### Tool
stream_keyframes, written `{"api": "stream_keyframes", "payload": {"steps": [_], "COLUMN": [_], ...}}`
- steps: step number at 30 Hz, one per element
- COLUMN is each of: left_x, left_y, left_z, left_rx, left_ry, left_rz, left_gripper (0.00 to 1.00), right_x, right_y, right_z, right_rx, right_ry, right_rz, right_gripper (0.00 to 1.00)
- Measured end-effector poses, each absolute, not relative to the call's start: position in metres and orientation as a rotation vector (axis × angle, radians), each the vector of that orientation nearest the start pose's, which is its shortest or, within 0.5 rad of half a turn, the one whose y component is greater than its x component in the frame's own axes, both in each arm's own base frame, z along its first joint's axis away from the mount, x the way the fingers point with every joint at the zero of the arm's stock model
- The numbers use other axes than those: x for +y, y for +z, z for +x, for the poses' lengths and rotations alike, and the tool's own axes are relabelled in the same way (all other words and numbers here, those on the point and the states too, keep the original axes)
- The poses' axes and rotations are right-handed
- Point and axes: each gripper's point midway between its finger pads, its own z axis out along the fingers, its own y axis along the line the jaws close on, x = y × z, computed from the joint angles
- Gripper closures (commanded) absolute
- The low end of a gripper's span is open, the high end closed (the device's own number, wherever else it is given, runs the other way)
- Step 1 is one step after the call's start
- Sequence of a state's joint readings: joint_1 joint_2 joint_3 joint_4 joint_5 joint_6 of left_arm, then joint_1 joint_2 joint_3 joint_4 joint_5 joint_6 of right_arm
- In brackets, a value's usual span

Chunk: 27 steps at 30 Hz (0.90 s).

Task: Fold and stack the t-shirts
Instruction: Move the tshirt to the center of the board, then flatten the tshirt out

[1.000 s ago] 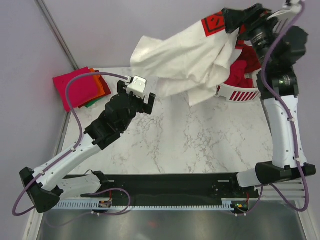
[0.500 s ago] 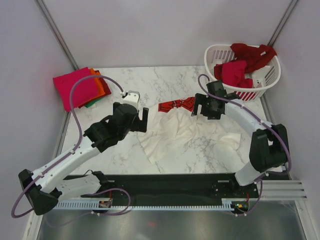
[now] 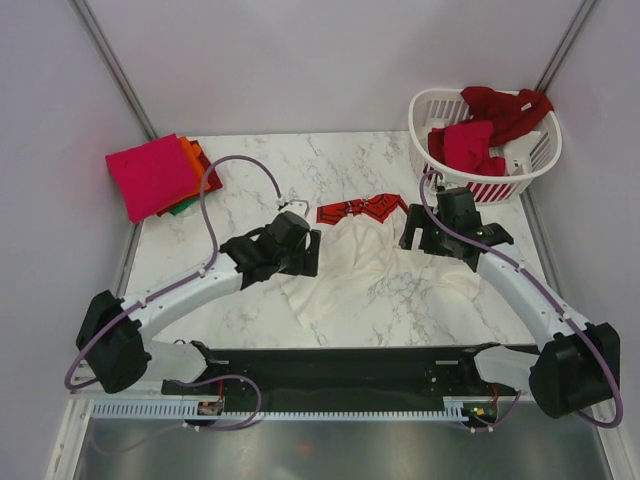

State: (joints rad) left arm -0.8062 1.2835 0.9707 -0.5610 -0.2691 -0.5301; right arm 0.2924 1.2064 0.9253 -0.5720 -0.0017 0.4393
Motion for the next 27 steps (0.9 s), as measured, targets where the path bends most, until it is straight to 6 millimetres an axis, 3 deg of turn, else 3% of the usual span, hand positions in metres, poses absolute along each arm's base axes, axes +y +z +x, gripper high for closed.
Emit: {"api": "stream_keyframes", "payload": {"steps": [2, 5, 9, 11, 12, 14, 16, 17, 23, 27], "left_x": [-0.231, -0.242, -0.236, -0.217, -0.198, -0.148, -0.095, -0.081, -0.055, -0.052], "left_y": [0.123, 0.103, 0.106, 0.119, 0.127, 0.136, 0.135, 0.131, 0.075, 0.055], "left_z": [0.251, 0.255, 0.262, 0.274, 0.283, 0.302, 0.312, 0.311, 0.280, 0.274], "left_rx": [2.433, 2.478, 2.463, 2.431, 2.414, 2.362, 2.313, 2.306, 2.416, 2.455], "left_ry": [-0.312, -0.308, -0.306, -0.339, -0.381, -0.375, -0.320, -0.304, -0.279, -0.260], "left_rz": [0.232, 0.254, 0.217, 0.125, 0.029, -0.187, -0.406, -0.469, -0.729, -0.820], "left_gripper": [0.31, 0.31, 0.27, 0.26, 0.25, 0.24, 0.24, 0.24, 0.23, 0.24], "right_x": [0.107, 0.116, 0.158, 0.193, 0.211, 0.245, 0.265, 0.272, 0.292, 0.296], "right_y": [0.134, 0.135, 0.136, 0.134, 0.132, 0.128, 0.121, 0.118, 0.097, 0.096], "right_z": [0.290, 0.286, 0.282, 0.279, 0.279, 0.277, 0.279, 0.280, 0.277, 0.271], "right_rx": [2.447, 2.433, 2.447, 2.465, 2.471, 2.482, 2.492, 2.497, 2.537, 2.532], "right_ry": [0.336, 0.400, 0.477, 0.500, 0.507, 0.521, 0.519, 0.515, 0.476, 0.480], "right_rz": [0.179, 0.148, -0.007, -0.132, -0.193, -0.295, -0.346, -0.359, -0.425, -0.448], "right_gripper": [0.06, 0.13, 0.14, 0.14, 0.14, 0.14, 0.14, 0.14, 0.14, 0.13]}}
